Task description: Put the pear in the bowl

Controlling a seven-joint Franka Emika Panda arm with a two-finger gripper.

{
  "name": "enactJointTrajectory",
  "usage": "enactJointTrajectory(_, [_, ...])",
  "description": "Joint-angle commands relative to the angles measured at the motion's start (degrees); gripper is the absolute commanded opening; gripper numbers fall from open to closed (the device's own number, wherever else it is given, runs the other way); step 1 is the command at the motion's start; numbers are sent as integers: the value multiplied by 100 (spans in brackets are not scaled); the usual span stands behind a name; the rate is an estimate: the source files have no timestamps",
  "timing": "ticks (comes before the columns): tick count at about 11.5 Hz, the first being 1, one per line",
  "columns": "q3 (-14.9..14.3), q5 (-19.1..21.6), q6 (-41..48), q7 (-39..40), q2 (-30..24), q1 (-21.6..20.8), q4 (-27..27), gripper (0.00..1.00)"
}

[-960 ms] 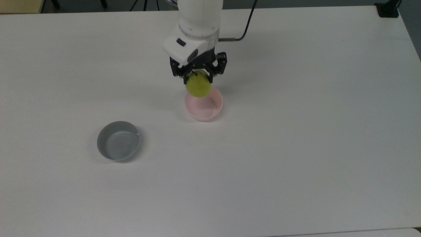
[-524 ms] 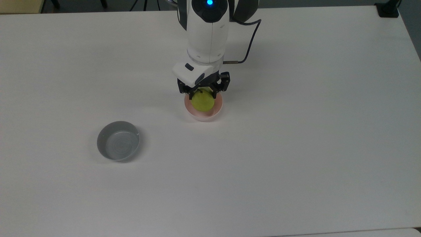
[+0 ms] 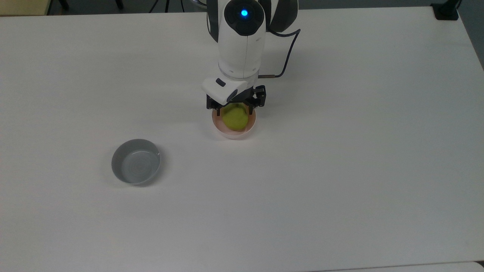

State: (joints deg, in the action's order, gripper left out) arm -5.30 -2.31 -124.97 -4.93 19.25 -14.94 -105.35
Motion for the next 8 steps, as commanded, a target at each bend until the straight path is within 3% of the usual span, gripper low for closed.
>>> enactJointTrajectory(1, [-41, -15, -63, -333, -176, -44, -73, 100])
enactJointTrajectory(6, [-50, -366, 998, -325, -711, 96, 304, 100])
enactJointTrajectory(8, [-41, -358, 1535, -316, -1245, 367, 410, 100])
